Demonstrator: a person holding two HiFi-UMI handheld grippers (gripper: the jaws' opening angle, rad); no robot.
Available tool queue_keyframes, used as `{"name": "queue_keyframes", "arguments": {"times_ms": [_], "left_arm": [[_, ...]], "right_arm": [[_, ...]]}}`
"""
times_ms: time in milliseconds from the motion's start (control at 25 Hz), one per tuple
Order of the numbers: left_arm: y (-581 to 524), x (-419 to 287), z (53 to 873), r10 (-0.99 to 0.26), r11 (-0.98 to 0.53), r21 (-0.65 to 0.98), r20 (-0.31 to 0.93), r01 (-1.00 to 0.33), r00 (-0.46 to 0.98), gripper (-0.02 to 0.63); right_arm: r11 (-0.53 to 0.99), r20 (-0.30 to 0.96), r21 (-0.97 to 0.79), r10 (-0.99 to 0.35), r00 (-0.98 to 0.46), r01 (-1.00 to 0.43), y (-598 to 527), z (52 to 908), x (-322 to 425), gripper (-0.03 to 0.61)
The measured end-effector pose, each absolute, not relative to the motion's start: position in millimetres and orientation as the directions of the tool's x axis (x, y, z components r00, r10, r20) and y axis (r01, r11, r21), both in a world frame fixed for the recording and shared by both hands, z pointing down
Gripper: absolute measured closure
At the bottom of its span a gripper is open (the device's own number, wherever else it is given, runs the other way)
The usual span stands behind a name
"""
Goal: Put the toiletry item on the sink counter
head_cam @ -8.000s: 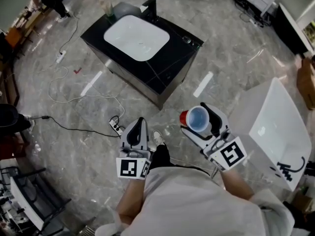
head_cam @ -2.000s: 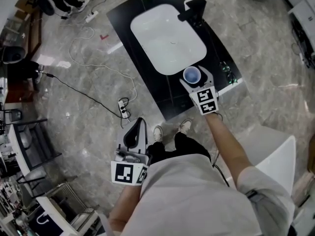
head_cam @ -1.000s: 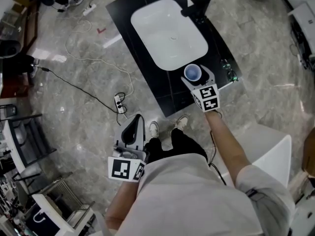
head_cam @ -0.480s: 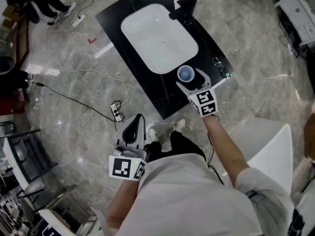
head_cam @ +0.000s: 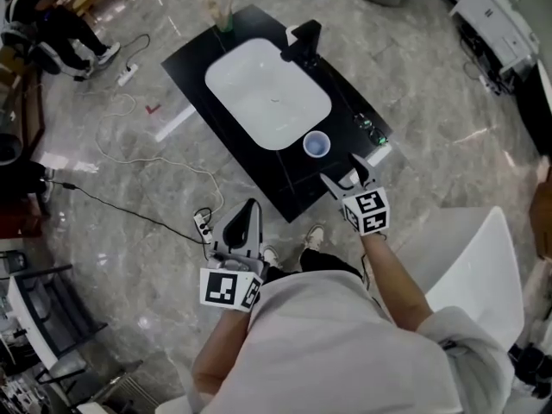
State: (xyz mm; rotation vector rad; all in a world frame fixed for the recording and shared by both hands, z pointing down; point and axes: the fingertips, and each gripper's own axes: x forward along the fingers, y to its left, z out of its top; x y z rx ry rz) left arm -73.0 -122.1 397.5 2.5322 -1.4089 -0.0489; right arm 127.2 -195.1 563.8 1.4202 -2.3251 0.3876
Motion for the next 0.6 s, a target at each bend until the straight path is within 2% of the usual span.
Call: {"name": "queue_keyframes", "arguments": {"times_ms": [280,320,440,600], "left_arm": [[-125,-87,389,-0.839,-0.522,0.226,0.038,-0.823,0.542,0.612],[-124,-87,388,-0.837,-0.527,0.227,0.030,-0.819,0.547,0.612],[-122,-87,385,-0.827,-0.545,0.228,0.014,-0.807,0.562,0.612],[-118,-89,382,-0.820,-0.557,0.229,-0.001,-0.798,0.572,0.612]], "right_arm": [[0.389,0.417,-0.010,-0.836,-0.357,-0.921,-181,529,138,0.217],[0.377,0.414,-0.003,-0.843,-0.345,-0.926,-180,526,139,0.232],[0.349,0.416,0.021,-0.855,-0.310,-0.937,-174,522,143,0.341],[0.327,0.426,0.032,-0.859,-0.283,-0.944,-167,521,145,0.421]]}}
